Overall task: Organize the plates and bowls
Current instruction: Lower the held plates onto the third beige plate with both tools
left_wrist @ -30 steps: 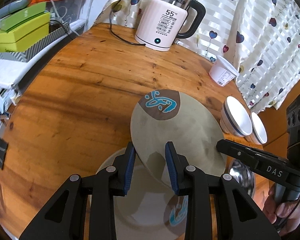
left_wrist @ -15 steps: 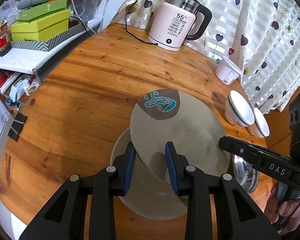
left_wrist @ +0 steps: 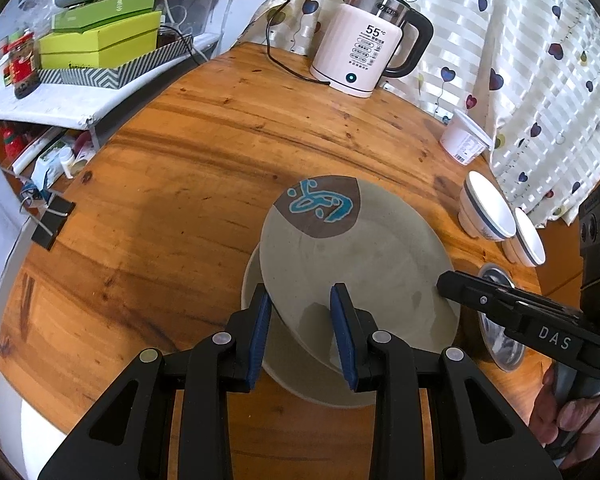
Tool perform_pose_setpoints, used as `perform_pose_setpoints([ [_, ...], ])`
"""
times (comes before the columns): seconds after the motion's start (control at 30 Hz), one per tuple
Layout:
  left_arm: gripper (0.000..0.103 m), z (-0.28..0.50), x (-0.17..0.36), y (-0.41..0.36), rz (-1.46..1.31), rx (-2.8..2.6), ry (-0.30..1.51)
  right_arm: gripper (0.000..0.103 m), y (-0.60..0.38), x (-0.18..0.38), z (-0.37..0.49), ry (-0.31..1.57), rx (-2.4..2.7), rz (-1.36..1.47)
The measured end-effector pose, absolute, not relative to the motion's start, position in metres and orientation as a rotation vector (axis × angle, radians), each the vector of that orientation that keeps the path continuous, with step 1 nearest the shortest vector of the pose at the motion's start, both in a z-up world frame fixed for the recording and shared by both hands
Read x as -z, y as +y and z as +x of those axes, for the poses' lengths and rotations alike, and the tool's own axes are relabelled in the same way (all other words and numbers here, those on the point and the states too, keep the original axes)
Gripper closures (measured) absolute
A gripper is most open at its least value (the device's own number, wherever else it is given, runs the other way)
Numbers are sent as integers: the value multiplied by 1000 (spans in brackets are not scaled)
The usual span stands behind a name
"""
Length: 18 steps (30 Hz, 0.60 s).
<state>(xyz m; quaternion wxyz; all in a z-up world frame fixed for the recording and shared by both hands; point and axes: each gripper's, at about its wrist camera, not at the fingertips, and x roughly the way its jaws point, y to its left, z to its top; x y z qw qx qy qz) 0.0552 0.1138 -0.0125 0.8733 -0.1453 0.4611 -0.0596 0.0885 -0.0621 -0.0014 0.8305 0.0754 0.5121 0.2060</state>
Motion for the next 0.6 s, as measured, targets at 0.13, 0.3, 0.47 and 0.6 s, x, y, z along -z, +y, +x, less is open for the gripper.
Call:
perform_pose_setpoints([
  [0.13, 71, 51, 14, 115, -303, 113, 964, 83, -59, 4, 87, 1092, -446, 153],
  [0.3, 71, 46, 17, 115, -297, 100, 964, 83, -56, 7, 84, 1096, -454, 142],
  [0.47, 71, 43, 17, 114, -284, 89, 960, 83, -54, 9, 82, 1101, -458, 135],
  [0.6, 71, 42, 18, 112, -278, 86, 961, 83, -53, 11, 81, 1104, -458, 129],
])
